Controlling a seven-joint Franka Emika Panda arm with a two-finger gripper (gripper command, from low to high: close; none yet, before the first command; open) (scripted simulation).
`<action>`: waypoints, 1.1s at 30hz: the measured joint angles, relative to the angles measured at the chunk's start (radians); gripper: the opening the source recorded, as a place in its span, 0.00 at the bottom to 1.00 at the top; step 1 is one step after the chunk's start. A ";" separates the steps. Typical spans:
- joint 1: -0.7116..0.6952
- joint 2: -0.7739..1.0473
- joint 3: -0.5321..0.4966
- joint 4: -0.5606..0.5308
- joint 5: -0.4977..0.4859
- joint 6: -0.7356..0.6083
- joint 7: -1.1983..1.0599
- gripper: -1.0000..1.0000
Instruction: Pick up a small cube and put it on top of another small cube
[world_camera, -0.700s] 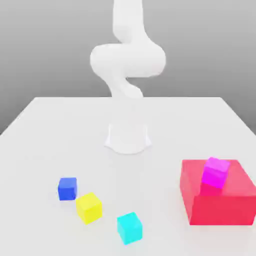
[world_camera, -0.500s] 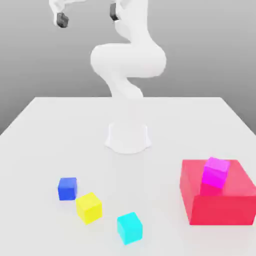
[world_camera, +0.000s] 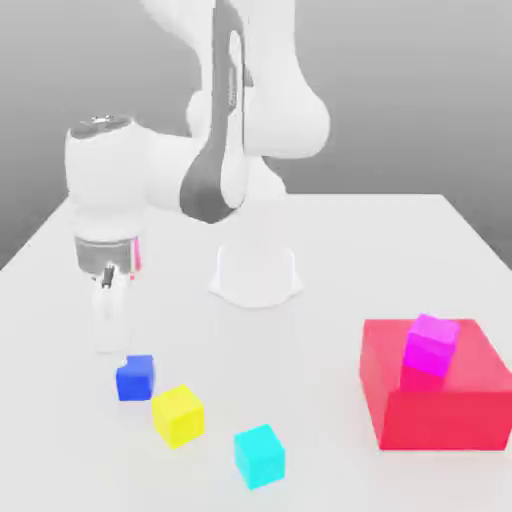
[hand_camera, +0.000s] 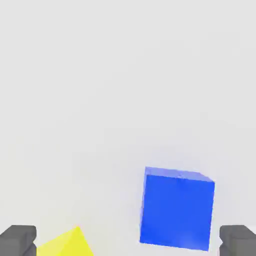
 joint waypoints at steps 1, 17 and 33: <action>-0.002 0.036 0.005 0.004 0.009 0.029 -0.003 0.50; -0.028 0.107 0.033 0.013 0.012 0.088 -0.001 0.00; 0.130 -0.121 0.068 0.075 -0.010 -0.202 -0.502 0.00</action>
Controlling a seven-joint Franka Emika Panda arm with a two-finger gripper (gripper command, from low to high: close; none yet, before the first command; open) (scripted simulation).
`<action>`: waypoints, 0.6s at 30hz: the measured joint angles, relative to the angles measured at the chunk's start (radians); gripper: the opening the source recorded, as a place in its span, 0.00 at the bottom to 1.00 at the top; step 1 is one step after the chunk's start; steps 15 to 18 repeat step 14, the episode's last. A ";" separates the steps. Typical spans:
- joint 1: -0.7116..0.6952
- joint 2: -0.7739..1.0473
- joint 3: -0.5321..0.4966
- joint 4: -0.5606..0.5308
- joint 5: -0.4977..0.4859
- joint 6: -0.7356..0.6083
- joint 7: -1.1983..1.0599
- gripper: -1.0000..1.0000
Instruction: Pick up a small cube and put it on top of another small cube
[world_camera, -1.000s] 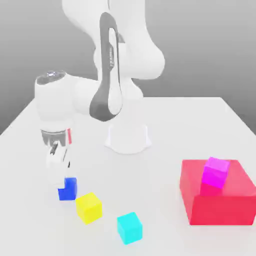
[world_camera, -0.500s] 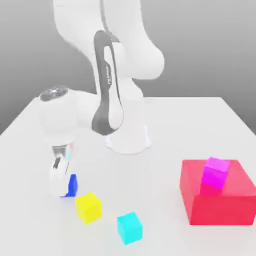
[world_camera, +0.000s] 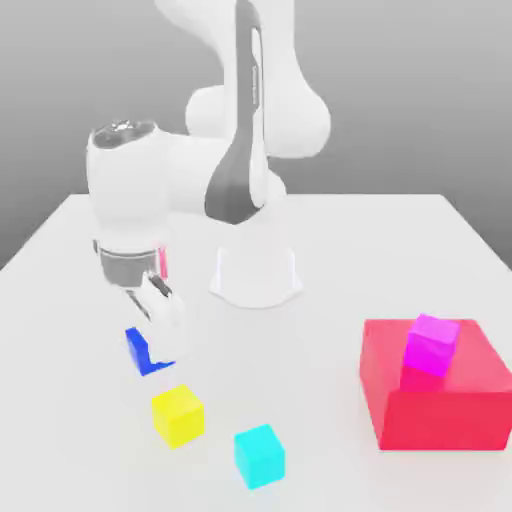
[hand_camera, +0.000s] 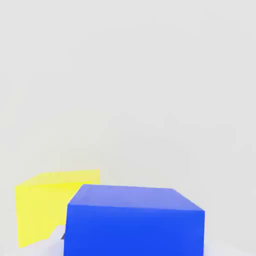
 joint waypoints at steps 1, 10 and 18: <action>0.012 -0.006 0.003 0.008 0.001 -0.014 -0.046 0.00; 0.070 0.156 0.009 0.047 -0.006 0.108 -0.215 0.00; 0.070 0.187 0.007 0.049 -0.010 0.137 -0.212 1.00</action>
